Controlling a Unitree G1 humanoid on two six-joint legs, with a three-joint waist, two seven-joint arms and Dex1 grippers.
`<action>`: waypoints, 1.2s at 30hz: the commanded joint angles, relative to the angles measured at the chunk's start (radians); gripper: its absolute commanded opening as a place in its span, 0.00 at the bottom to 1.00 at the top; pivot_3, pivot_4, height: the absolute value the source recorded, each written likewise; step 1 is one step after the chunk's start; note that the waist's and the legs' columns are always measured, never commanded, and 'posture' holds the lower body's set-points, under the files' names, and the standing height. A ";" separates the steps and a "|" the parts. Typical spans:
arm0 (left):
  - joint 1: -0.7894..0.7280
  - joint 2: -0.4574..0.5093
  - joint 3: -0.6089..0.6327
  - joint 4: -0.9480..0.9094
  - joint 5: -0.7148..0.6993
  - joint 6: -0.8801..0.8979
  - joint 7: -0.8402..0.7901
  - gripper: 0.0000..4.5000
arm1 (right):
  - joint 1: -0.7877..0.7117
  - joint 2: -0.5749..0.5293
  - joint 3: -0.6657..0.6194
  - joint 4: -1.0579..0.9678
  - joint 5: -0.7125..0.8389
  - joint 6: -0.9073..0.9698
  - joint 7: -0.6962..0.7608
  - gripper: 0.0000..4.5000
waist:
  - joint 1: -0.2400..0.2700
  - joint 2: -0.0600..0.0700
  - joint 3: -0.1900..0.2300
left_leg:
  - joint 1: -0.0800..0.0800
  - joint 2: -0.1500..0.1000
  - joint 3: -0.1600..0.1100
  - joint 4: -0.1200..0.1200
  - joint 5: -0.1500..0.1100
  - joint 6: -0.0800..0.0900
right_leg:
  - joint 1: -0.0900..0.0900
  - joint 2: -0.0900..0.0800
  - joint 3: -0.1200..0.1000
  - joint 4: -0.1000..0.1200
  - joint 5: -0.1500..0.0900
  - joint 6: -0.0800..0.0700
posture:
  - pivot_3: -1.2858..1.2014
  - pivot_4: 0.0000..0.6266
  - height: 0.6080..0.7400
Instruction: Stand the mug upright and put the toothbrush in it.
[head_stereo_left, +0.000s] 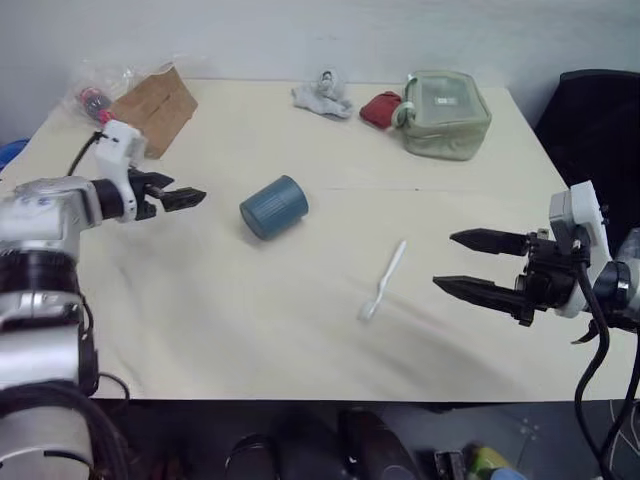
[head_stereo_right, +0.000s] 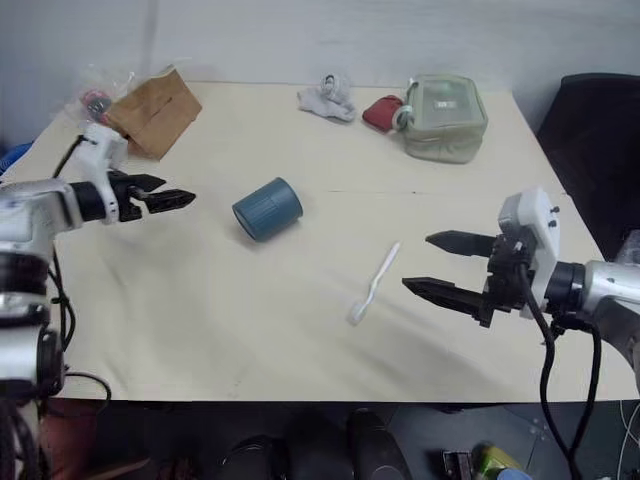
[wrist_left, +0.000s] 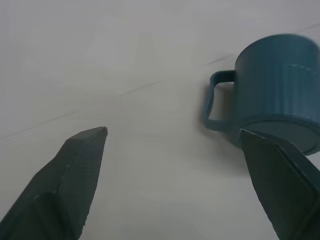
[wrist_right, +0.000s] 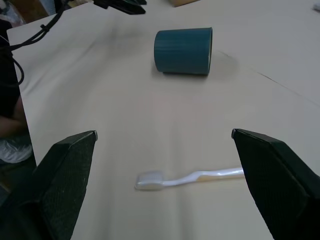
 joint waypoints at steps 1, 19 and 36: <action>-0.123 -0.051 -0.059 0.241 0.116 -0.171 0.012 0.99 | -0.026 -0.034 -0.060 -0.048 0.103 0.027 -0.045 1.00 | -0.001 0.000 0.000 | -0.001 0.000 0.000 0.000 0.000 0.000 | -0.001 0.000 0.000 0.000 0.000 0.000 | 0.52 0.24 1.00; -0.306 -0.293 -0.051 0.504 0.269 -0.360 0.090 0.99 | 0.129 -0.101 -0.198 -0.133 0.304 0.036 -0.173 1.00 | 0.006 -0.001 0.000 | -0.014 -0.001 -0.001 0.005 0.000 0.001 | -0.014 -0.001 0.000 0.005 0.001 0.002 | 0.52 0.24 1.00; -0.280 -0.357 -0.077 0.515 0.355 -0.284 0.012 0.44 | 0.149 -0.145 -0.208 -0.139 0.348 0.000 -0.187 1.00 | 0.012 -0.001 0.000 | -0.014 -0.001 -0.002 0.005 0.001 0.002 | -0.014 -0.001 0.000 0.005 0.001 0.002 | 0.52 0.24 1.00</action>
